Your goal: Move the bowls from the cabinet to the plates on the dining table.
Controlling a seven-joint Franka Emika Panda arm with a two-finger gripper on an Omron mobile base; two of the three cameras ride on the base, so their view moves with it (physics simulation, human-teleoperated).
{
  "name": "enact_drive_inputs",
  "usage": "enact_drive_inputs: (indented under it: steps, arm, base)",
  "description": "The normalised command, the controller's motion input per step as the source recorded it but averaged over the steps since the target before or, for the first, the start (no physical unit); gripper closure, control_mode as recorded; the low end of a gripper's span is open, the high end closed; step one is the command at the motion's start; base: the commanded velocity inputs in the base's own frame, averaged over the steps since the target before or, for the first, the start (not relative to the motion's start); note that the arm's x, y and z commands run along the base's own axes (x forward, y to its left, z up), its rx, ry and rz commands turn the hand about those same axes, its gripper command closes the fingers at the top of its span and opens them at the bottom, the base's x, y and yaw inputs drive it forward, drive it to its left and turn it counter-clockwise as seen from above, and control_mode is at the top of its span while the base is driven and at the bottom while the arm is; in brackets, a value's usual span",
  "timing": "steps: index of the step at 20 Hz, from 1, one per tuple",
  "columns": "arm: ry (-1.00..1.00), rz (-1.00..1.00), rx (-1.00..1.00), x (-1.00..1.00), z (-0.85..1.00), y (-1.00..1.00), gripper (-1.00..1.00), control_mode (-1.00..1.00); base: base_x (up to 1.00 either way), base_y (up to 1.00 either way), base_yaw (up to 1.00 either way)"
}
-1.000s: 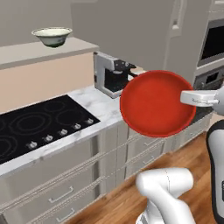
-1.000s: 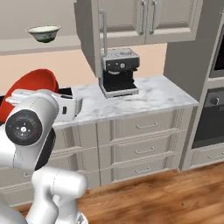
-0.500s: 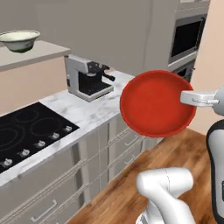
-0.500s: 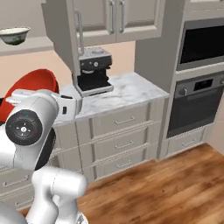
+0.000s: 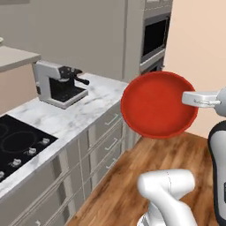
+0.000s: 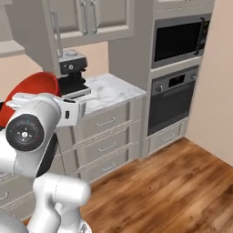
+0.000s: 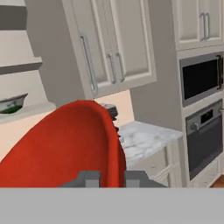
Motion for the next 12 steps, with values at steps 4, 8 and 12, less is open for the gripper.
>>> enact_drive_inputs:
  steps: [4,8,12]
  arm:
    - [0.0,0.0,0.0,0.0,0.0,0.0,1.0,1.0]
    - [0.0,0.0,0.0,0.0,0.0,0.0,1.0,1.0]
    - [0.0,0.0,0.0,0.0,0.0,0.0,1.0,1.0]
  base:
    - [0.0,-0.26,-0.37]
    - [0.0,-0.31,-0.37]
    - [0.0,-0.27,-0.37]
